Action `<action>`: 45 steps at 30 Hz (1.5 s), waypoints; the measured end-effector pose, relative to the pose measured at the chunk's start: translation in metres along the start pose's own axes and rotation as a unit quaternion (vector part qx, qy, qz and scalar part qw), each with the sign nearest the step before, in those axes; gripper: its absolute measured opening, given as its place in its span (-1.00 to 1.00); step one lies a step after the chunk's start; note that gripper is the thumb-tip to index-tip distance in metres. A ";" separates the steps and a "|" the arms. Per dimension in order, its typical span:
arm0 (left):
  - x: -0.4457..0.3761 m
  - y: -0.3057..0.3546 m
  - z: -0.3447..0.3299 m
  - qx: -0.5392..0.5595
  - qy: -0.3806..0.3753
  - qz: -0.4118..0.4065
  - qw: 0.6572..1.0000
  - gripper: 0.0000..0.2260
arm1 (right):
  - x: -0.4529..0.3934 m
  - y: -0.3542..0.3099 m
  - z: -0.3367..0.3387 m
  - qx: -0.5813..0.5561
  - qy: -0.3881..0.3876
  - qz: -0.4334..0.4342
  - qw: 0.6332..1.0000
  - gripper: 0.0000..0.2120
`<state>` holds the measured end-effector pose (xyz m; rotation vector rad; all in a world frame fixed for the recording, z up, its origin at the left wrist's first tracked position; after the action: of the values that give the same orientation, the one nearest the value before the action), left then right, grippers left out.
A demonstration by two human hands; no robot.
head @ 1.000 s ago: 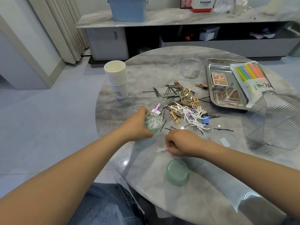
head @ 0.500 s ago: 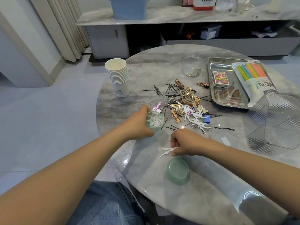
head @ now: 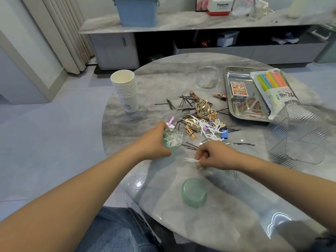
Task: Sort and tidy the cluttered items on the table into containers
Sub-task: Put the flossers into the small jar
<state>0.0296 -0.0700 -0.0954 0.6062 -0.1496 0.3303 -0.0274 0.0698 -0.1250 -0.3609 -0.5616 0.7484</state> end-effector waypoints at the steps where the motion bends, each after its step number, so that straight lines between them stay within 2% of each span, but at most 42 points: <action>1: 0.000 0.002 -0.001 0.000 0.000 -0.006 1.000 -0.44 | 0.003 0.003 0.013 -0.007 0.024 0.000 1.000 -0.86; 4: -0.003 0.014 -0.006 -0.003 0.000 -0.026 1.000 -0.43 | 0.021 0.011 0.053 -0.045 0.106 0.008 0.993 -0.82; 7: -0.003 0.034 -0.012 -0.006 0.003 -0.060 0.998 -0.42 | 0.043 0.014 0.085 -0.075 0.184 0.019 0.980 -0.87; 10: -0.002 0.056 -0.022 0.006 0.000 -0.105 0.994 -0.44 | 0.054 0.006 0.101 0.006 0.235 0.048 0.971 -0.94; 14: -0.002 0.079 -0.029 0.018 0.000 -0.147 0.989 -0.43 | 0.052 -0.007 0.097 0.073 0.242 0.093 0.963 -0.90; 22: -0.007 0.087 -0.037 0.011 -0.014 -0.149 0.989 -0.43 | 0.059 -0.005 0.108 0.101 0.258 0.106 0.955 -0.88; 29: -0.006 0.087 -0.034 0.007 -0.001 -0.155 0.988 -0.44 | 0.062 -0.011 0.112 0.055 0.288 0.124 0.948 -0.91; 36: -0.002 0.093 -0.036 0.028 -0.012 -0.166 0.986 -0.43 | 0.052 -0.014 0.087 0.055 0.233 0.110 0.965 -0.80; 39: -0.004 0.089 -0.035 0.043 -0.013 -0.150 0.988 -0.42 | 0.055 -0.016 0.088 -0.005 0.242 0.126 0.962 -0.77; 45: -0.008 0.081 -0.036 0.058 -0.008 -0.128 0.990 -0.45 | 0.052 -0.004 0.094 -0.093 0.293 0.110 0.945 -0.92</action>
<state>-0.0043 0.0113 -0.0836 0.7357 -0.0668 0.0847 -0.0505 0.1152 -0.0303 -0.7983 -0.0254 0.7576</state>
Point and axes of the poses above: each hand's wrist, its own x-axis away from the middle knuckle, its own z-axis out of the back of the hand, y = z × x, the point moved 9 cm from there along -x, towards the middle knuckle, and after that the axes turned 4 degrees about y, right-handed, at the moved point
